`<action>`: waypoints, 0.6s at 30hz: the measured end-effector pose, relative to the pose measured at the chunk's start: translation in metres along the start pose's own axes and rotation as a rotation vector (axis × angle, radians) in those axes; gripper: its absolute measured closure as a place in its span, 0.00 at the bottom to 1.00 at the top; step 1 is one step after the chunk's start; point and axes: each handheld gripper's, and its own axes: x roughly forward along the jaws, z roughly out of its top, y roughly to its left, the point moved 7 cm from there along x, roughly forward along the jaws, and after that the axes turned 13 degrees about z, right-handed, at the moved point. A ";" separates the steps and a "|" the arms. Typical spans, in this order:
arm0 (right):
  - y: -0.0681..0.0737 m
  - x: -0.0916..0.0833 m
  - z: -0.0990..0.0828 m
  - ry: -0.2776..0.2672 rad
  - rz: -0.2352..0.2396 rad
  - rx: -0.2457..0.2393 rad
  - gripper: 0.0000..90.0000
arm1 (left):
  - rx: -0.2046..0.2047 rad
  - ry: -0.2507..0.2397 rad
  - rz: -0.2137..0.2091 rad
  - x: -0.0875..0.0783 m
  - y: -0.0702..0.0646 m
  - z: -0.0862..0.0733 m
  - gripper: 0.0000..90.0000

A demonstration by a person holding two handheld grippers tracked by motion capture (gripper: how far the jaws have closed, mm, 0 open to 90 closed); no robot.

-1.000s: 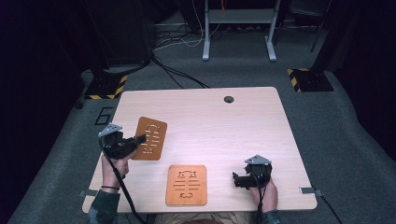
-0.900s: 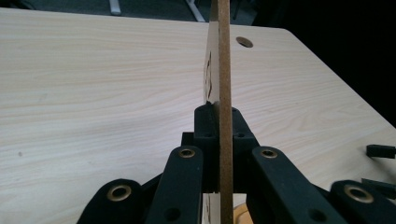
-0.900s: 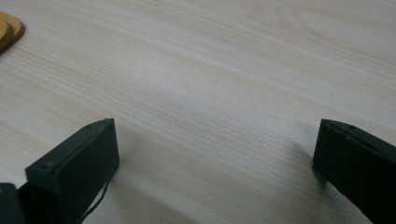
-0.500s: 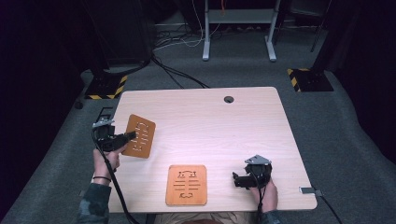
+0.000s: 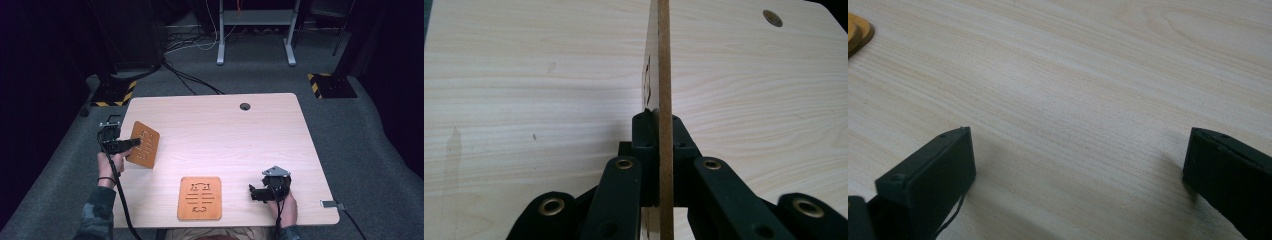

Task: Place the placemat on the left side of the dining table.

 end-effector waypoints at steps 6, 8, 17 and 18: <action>0.000 0.000 0.000 0.000 0.000 0.000 0.00 | -0.028 0.023 0.000 0.007 0.010 0.004 0.95; 0.000 0.000 0.000 0.000 0.000 0.000 0.00 | -0.037 0.036 0.009 0.011 0.015 0.006 0.94; 0.000 0.000 0.000 0.000 0.000 0.000 0.00 | -0.009 0.077 0.057 0.022 0.028 0.009 0.89; 0.000 0.000 0.000 0.000 0.000 0.000 0.00 | -0.009 0.077 0.058 0.024 0.030 0.009 0.88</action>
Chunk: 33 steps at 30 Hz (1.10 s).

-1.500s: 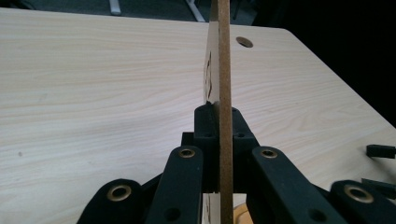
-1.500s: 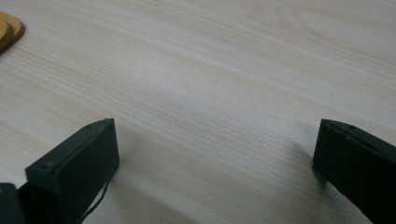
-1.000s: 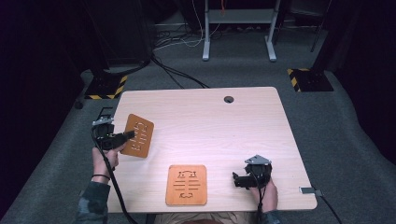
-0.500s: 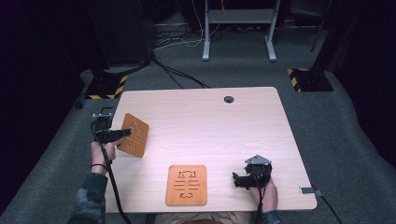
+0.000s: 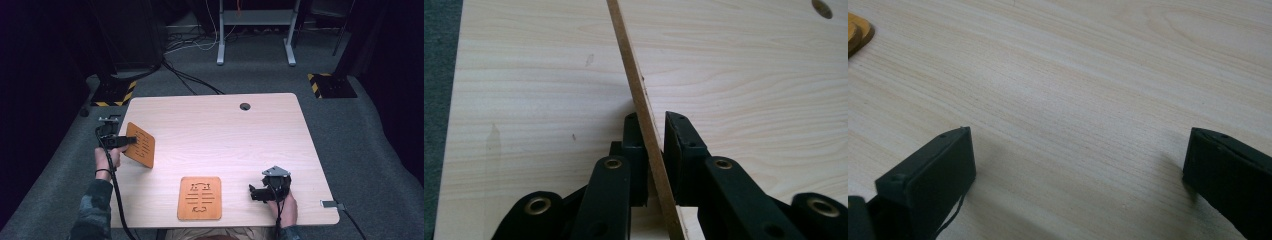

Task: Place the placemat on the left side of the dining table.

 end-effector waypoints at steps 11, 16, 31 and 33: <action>0.000 0.000 0.000 0.000 0.000 0.000 0.00 | 0.042 0.018 0.034 0.008 0.007 0.002 0.82; 0.000 0.000 0.000 0.000 0.000 0.000 0.00 | 0.068 0.032 0.061 0.012 0.010 0.002 0.77; 0.000 0.000 0.000 0.000 0.000 0.000 0.00 | 0.085 0.040 0.100 0.026 0.017 0.002 0.65; 0.000 0.000 0.000 0.001 0.000 0.000 0.00 | 0.088 0.040 0.101 0.026 0.018 0.002 0.64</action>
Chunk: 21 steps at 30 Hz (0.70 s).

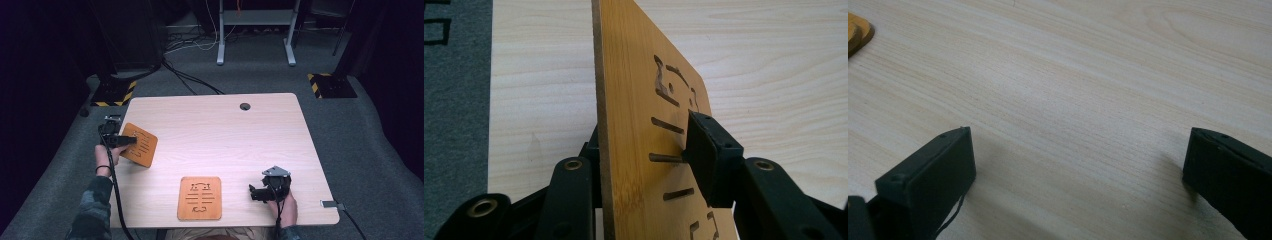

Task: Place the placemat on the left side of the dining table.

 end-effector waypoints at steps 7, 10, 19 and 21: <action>0.000 0.000 0.000 -0.001 0.000 0.000 0.00 | 0.005 0.007 0.006 0.003 0.002 -0.001 0.61; 0.000 0.000 0.000 0.000 -0.002 -0.001 0.00 | -0.001 0.011 0.007 0.006 0.003 -0.002 0.59; 0.000 0.000 0.000 0.000 0.000 0.000 0.00 | -0.018 0.016 0.003 0.011 0.007 -0.006 0.54; 0.000 0.000 0.000 -0.001 0.000 0.000 0.00 | -0.020 0.014 0.005 0.013 0.008 -0.006 0.53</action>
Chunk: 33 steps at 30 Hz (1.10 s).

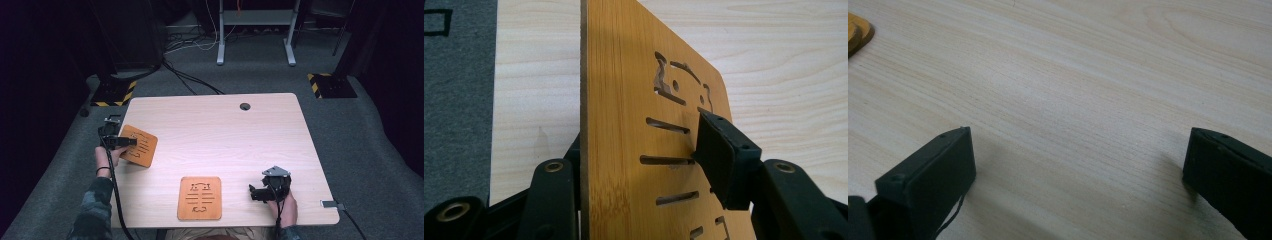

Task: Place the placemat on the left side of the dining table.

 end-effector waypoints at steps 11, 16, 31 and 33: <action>0.000 0.000 0.000 0.000 0.000 0.000 0.00 | -0.018 -0.022 -0.002 0.007 0.006 -0.005 0.47; 0.000 0.000 0.000 0.000 0.000 0.000 0.00 | -0.030 -0.023 -0.007 0.009 0.009 -0.007 0.45; 0.000 0.000 0.000 0.000 0.000 0.000 0.00 | -0.026 0.005 -0.004 0.017 0.011 -0.010 0.35; 0.000 0.000 0.000 0.000 0.000 0.000 0.00 | -0.030 0.014 -0.008 0.019 0.010 -0.012 0.34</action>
